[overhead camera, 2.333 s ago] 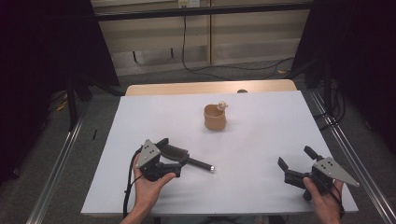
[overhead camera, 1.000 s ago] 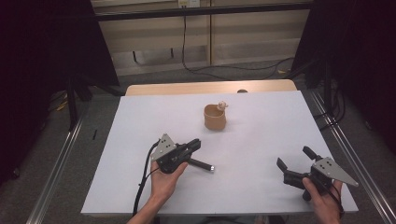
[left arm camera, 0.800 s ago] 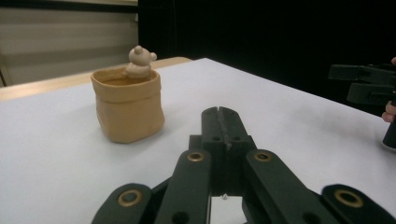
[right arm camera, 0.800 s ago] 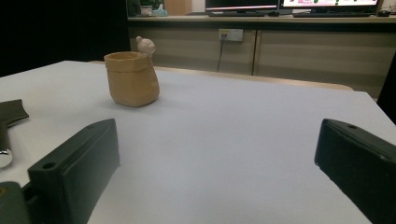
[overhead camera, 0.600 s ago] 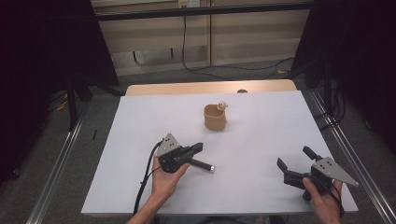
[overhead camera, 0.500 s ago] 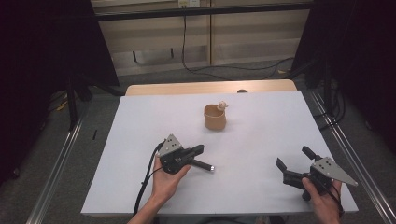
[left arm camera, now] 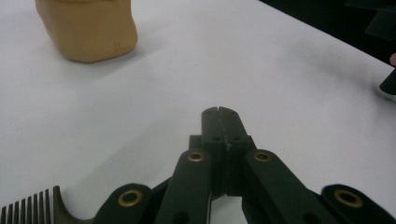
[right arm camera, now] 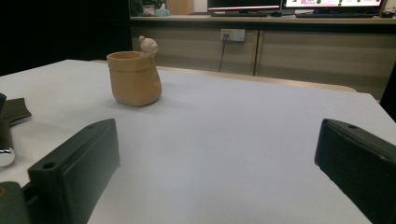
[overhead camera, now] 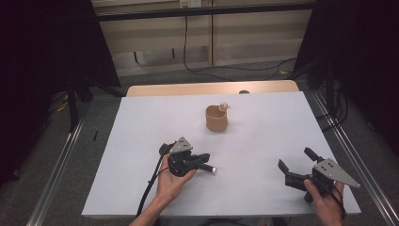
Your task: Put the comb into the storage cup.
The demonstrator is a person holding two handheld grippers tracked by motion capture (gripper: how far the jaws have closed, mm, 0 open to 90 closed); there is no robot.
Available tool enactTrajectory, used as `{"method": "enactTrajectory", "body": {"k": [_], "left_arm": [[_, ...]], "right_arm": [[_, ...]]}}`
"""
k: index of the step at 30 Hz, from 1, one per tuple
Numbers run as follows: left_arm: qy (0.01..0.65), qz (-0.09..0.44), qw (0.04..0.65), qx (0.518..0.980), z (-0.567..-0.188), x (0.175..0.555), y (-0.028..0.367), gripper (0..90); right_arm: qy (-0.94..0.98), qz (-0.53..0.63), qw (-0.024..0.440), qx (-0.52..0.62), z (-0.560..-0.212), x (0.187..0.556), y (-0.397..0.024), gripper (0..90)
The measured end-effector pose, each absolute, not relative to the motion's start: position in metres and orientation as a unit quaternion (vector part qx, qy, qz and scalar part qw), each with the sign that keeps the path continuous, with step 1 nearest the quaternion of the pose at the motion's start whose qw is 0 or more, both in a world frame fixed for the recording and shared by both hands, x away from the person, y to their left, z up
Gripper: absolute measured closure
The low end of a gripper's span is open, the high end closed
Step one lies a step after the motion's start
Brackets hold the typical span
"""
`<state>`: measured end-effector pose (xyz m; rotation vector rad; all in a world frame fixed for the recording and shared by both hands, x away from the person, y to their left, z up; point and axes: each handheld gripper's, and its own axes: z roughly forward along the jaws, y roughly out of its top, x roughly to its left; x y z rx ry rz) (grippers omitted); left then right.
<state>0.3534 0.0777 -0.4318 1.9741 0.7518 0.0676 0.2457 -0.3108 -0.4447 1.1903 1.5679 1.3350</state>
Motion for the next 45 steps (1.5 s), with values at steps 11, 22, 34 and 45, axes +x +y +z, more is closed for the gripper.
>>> {"method": "enactTrajectory", "body": {"k": [11, 22, 34, 45], "left_arm": [[0.321, 0.015, 0.43, 0.844, -0.438, 0.36, 0.064, 90.0], [0.341, 0.007, 0.397, 0.852, -0.443, 0.372, 0.054, 90.0], [0.341, -0.003, 0.374, 0.862, -0.448, 0.371, 0.052, 90.0], [0.355, -0.019, 0.368, 0.859, -0.448, 0.375, 0.06, 90.0]], "right_arm": [[0.61, 0.519, 0.373, 0.467, -0.445, 0.244, -0.312, 0.0], [0.614, 0.52, 0.372, 0.462, -0.445, 0.244, -0.311, 0.0], [0.616, 0.519, 0.372, 0.46, -0.444, 0.244, -0.31, 0.0], [0.618, 0.521, 0.371, 0.458, -0.444, 0.243, -0.31, 0.0]]}}
